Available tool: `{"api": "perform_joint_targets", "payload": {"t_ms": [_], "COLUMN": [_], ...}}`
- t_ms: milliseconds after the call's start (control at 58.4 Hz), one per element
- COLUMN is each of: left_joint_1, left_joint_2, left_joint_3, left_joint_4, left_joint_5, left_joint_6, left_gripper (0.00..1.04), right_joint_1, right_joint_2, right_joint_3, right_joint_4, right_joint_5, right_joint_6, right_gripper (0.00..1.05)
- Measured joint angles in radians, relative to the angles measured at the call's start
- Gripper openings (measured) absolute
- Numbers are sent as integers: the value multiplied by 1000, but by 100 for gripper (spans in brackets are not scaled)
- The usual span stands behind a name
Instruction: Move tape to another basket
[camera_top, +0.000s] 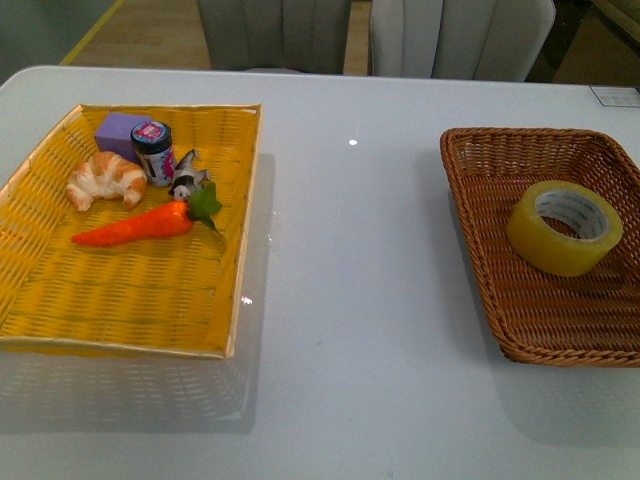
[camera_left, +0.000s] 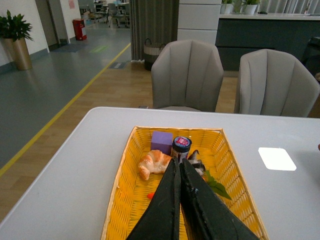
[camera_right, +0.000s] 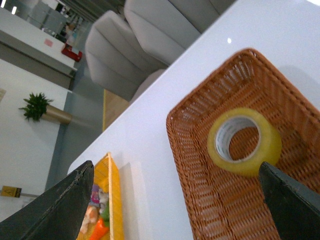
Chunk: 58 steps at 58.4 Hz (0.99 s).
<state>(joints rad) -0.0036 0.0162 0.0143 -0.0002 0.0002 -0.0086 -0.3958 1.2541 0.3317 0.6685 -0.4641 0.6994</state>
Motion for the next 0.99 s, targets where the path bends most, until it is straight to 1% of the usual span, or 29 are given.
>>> {"api": "perform_joint_targets", "payload": {"t_ms": [17, 51, 69, 103, 137, 154, 206, 223, 291, 326, 428, 445, 514, 531, 771, 788, 805, 840, 908, 994], "left_joint_1": [0, 0, 0, 0, 0, 0, 0, 0, 0, 0, 0, 0, 0, 0, 0, 0, 0, 0, 0, 0], "left_joint_2": [0, 0, -1, -1, -1, -1, -1, -1, -1, -1, -1, -1, -1, -1, -1, -1, -1, -1, -1, -1], "left_joint_3": [0, 0, 0, 0, 0, 0, 0, 0, 0, 0, 0, 0, 0, 0, 0, 0, 0, 0, 0, 0], "left_joint_4": [0, 0, 0, 0, 0, 0, 0, 0, 0, 0, 0, 0, 0, 0, 0, 0, 0, 0, 0, 0], "left_joint_5": [0, 0, 0, 0, 0, 0, 0, 0, 0, 0, 0, 0, 0, 0, 0, 0, 0, 0, 0, 0], "left_joint_6": [0, 0, 0, 0, 0, 0, 0, 0, 0, 0, 0, 0, 0, 0, 0, 0, 0, 0, 0, 0], "left_gripper": [2, 2, 2, 2, 2, 2, 2, 2, 2, 2, 2, 2, 2, 2, 2, 2, 2, 2, 2, 2], "right_joint_1": [2, 14, 18, 35, 58, 64, 97, 101, 134, 146, 192, 196, 221, 224, 290, 296, 323, 359, 386, 390], "right_joint_2": [-1, -1, -1, -7, -29, -37, -53, -56, -104, -129, -227, -236, -309, -318, -534, -550, -574, -606, -657, -727], "right_joint_3": [-9, -40, -50, -90, -123, -129, -171, -177, -225, -237, -266, -268, -283, -285, -308, -308, -309, -309, -309, -309], "right_joint_4": [35, 159, 188, 279, 316, 318, 372, 377, 356, 339, 272, 266, 212, 206, 24, 10, -12, -41, -85, -150], "right_joint_5": [18, 64, 84, 121, 139, 142, 168, 173, 217, 230, 266, 269, 298, 301, 364, 373, 420, 451, 453, 461], "right_joint_6": [-45, -134, -163, -298, -409, -435, -540, -561, -625, -644, -672, -673, -681, -682, -693, -693, -693, -694, -694, -694], "right_gripper": [93, 87, 85, 78, 71, 69, 59, 57, 43, 38, 18, 17, 2, 1, 2, 2, 2, 2, 2, 2]}}
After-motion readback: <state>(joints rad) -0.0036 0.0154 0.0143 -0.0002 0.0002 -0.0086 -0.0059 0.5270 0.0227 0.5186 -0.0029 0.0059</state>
